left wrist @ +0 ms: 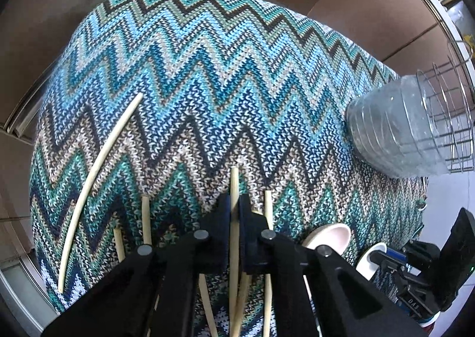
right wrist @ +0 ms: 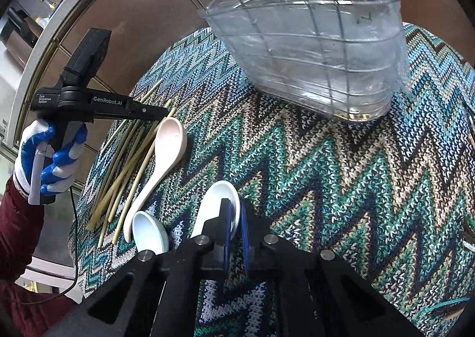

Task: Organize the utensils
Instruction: 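Lower the left tool to the chopsticks while the right tool reaches a white spoon, then close the left tool on a chopstick while the right tool grasps the spoon, lift both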

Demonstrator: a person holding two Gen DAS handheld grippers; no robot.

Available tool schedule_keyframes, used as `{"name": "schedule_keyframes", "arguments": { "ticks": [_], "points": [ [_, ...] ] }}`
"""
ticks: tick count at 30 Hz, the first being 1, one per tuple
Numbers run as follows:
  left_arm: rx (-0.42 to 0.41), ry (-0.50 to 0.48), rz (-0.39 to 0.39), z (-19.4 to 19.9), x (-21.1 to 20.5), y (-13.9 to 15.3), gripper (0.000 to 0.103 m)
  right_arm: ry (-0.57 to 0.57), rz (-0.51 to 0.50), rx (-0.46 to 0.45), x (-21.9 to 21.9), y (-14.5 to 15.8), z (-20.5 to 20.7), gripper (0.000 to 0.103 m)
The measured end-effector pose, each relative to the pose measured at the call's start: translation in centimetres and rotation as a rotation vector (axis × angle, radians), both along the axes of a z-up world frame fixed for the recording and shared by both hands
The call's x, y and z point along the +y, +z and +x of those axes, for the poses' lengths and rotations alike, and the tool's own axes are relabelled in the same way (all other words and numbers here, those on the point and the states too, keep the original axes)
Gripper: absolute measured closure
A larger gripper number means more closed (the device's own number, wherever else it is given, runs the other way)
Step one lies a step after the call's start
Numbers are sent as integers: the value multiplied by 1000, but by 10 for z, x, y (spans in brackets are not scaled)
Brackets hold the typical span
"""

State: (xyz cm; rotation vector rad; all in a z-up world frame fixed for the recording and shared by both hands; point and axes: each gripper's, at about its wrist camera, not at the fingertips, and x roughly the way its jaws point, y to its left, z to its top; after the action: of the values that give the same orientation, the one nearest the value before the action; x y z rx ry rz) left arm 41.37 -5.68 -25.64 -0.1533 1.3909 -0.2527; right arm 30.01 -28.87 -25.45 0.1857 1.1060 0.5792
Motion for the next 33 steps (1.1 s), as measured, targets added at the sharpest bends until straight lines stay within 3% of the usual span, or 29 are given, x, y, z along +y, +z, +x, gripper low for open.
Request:
{"name": "schedule_keyframes", "arguments": {
  "ticks": [6, 15, 23, 28, 33],
  "points": [
    [-27, 38, -56, -16, 17, 17, 98, -21, -27, -58, 8, 17, -15, 97],
    [-215, 52, -54, -66, 32, 103, 98, -105, -77, -224, -2, 81, -68, 98],
    [-434, 52, -137, -89, 13, 195, 98, -218, -119, -427, -15, 152, -94, 98],
    [-620, 57, -242, -81, -16, 252, 98, -325, -172, -596, -27, 200, -78, 98],
    [-807, 101, -353, -62, -45, 289, 98, -427, -230, -752, -31, 224, -52, 98]
  ]
}}
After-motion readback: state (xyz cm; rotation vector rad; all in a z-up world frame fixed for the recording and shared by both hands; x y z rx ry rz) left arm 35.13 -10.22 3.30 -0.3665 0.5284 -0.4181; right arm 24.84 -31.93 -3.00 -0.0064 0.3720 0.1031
